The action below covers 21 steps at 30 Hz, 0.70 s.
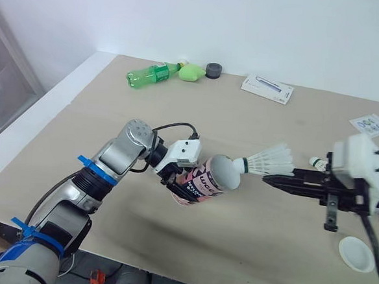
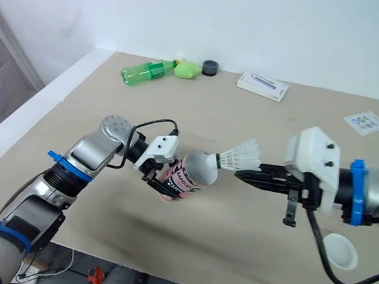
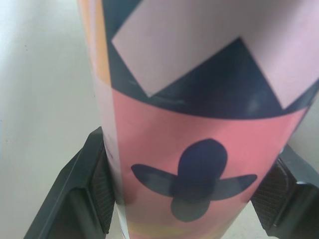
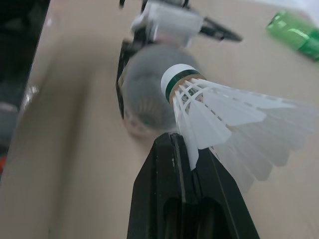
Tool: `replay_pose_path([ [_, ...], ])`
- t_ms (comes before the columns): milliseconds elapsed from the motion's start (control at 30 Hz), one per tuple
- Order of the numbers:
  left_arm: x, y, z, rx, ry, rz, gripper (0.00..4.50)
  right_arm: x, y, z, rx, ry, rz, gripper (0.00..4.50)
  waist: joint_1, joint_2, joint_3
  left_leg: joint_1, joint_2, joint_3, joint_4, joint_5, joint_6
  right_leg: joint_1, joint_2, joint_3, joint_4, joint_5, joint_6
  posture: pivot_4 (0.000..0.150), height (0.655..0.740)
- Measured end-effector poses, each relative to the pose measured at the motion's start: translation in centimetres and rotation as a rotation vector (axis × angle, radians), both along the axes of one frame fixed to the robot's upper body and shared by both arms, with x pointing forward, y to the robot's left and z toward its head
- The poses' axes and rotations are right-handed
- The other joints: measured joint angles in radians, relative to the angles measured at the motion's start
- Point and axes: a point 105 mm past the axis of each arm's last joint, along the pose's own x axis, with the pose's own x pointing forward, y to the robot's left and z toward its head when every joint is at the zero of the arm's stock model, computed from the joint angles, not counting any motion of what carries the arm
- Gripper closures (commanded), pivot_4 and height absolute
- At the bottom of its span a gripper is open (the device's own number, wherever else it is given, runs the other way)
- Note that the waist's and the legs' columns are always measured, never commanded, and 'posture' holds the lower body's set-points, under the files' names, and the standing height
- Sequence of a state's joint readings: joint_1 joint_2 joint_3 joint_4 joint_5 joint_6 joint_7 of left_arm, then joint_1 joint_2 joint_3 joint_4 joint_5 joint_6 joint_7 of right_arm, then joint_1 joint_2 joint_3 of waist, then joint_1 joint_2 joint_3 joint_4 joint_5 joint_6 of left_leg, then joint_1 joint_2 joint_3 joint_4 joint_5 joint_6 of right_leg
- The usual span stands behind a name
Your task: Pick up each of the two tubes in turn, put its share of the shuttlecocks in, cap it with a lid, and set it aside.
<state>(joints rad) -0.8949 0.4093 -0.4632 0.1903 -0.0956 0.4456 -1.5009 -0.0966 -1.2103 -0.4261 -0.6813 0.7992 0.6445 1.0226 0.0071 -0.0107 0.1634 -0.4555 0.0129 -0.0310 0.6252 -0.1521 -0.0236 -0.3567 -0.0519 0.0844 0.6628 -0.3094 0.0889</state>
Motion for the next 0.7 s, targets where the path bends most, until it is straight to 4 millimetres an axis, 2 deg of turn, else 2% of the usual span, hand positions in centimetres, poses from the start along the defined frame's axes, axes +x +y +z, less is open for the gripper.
replay_pose_path([
  [200,0.0,0.0,0.1,0.003,0.014,0.001,1.46,0.6,1.1,-0.8,-0.067,-0.024,0.081,4.42,0.000,0.000,0.000,0.000,0.000,-0.001,-0.001,0.000,0.000,0.000,0.000,-0.001,0.000,0.000,-0.001,0.150,0.7294],
  [300,0.0,0.0,0.1,0.003,0.016,0.000,1.46,0.7,1.6,-1.0,-0.078,-0.008,0.118,3.48,0.000,0.000,0.000,-0.001,0.000,-0.002,-0.001,0.000,0.000,0.000,0.000,-0.002,0.000,0.002,-0.003,0.150,0.7294],
  [467,0.1,-0.1,0.1,0.003,0.017,0.003,1.46,1.5,2.1,-0.6,-0.063,-0.014,0.118,1.44,0.000,0.000,0.000,-0.001,0.000,-0.003,-0.001,0.000,0.000,0.000,0.000,-0.003,0.000,0.002,-0.004,0.150,0.7294],
  [567,0.1,-0.1,0.1,0.001,0.018,0.002,1.46,1.7,2.1,0.1,-0.022,-0.019,0.099,1.44,0.001,0.000,0.000,-0.001,0.000,-0.004,-0.001,0.000,0.000,0.000,0.000,-0.003,0.000,0.002,-0.004,0.150,0.7294],
  [633,0.1,-0.2,0.1,-0.001,0.019,0.000,1.46,1.7,1.4,0.6,0.010,-0.008,0.064,1.44,0.003,-0.001,0.000,-0.002,0.000,-0.004,-0.001,0.000,0.000,0.000,-0.001,-0.004,0.000,0.002,-0.003,0.150,0.7294],
  [700,0.0,-0.3,0.1,-0.002,0.020,-0.001,1.46,1.7,-0.4,1.2,0.060,0.002,-0.012,1.44,0.005,-0.001,0.001,-0.003,-0.001,-0.006,-0.001,0.000,0.000,0.000,-0.001,-0.005,0.000,0.002,-0.003,0.150,0.7294],
])
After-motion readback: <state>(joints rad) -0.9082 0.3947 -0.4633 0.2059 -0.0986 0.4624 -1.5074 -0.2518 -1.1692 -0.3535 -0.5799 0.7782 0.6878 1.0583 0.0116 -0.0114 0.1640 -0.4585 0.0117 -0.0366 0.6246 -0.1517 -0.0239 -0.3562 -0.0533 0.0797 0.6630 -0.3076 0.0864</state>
